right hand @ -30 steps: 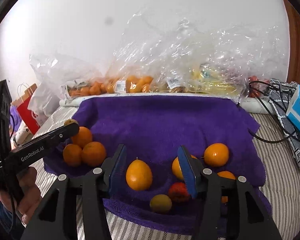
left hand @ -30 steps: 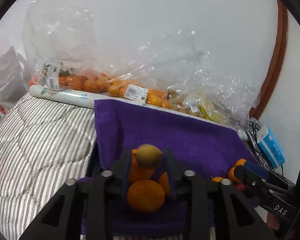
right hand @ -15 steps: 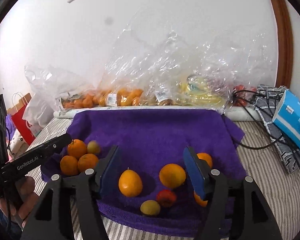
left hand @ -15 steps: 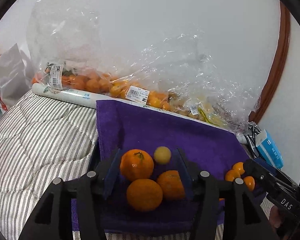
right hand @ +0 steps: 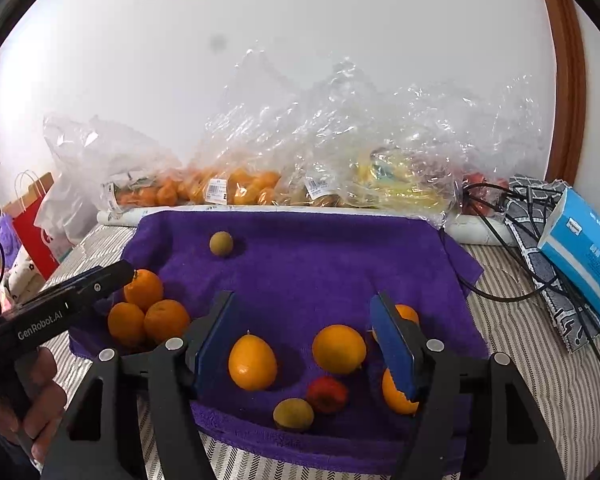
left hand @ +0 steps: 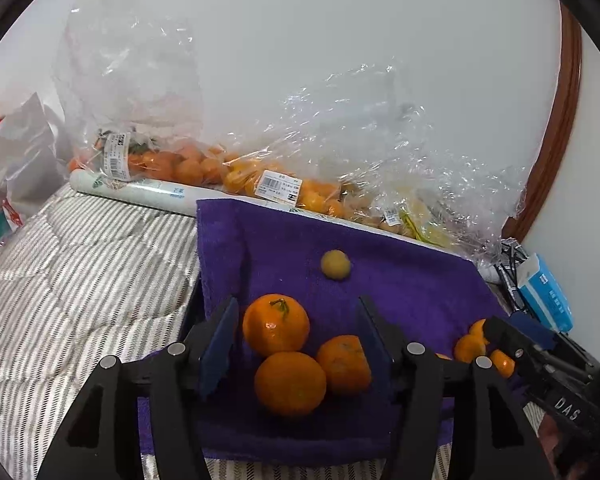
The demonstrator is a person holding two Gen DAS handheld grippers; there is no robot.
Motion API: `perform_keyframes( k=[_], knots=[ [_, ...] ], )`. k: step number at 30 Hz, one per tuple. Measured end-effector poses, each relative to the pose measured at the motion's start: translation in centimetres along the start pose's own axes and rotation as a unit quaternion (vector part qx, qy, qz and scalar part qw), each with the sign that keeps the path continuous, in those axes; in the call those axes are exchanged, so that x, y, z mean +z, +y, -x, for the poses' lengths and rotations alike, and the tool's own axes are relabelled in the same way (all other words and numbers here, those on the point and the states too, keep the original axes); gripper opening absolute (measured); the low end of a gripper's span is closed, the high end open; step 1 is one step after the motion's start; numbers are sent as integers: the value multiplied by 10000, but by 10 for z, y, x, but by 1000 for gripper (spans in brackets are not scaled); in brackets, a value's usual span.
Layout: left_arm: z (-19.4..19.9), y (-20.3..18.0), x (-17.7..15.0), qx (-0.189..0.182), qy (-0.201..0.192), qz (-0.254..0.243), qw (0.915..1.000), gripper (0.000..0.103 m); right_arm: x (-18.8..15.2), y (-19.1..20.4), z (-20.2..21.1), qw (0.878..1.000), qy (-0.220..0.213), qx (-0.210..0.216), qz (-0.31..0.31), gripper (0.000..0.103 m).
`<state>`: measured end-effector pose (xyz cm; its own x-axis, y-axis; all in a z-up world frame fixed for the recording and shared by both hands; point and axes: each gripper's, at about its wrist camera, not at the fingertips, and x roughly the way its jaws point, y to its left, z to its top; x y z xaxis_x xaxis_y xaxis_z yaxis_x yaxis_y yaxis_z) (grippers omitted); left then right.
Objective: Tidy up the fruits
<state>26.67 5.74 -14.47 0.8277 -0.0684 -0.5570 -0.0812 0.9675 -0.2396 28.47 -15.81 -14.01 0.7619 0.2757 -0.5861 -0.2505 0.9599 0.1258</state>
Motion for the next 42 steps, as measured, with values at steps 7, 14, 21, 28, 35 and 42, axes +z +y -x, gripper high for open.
perform_keyframes(
  k=[7, 14, 21, 28, 35, 42],
  knots=[
    [22, -8, 13, 34, 304, -101, 9995, 58, 16, 1, 28, 9996, 31, -233, -160, 68],
    [81, -22, 4, 132, 224, -402, 9989, 81, 15, 14, 90, 9982, 2, -490, -336, 68],
    [147, -28, -9, 377, 60, -617, 9974, 87, -2, 36, 158, 9965, -49, -775, -316, 69],
    [199, -43, -26, 495, -209, -930, 9942, 87, -26, 44, 228, 9928, -437, -1063, -326, 96],
    [235, -60, -41, 546, -295, -1050, 9925, 89, -44, 47, 271, 9921, -367, -1180, -221, 103],
    [261, -73, -50, 482, -383, -1157, 9914, 89, -54, 45, 303, 9913, -505, -1169, -344, 103]
  ],
)
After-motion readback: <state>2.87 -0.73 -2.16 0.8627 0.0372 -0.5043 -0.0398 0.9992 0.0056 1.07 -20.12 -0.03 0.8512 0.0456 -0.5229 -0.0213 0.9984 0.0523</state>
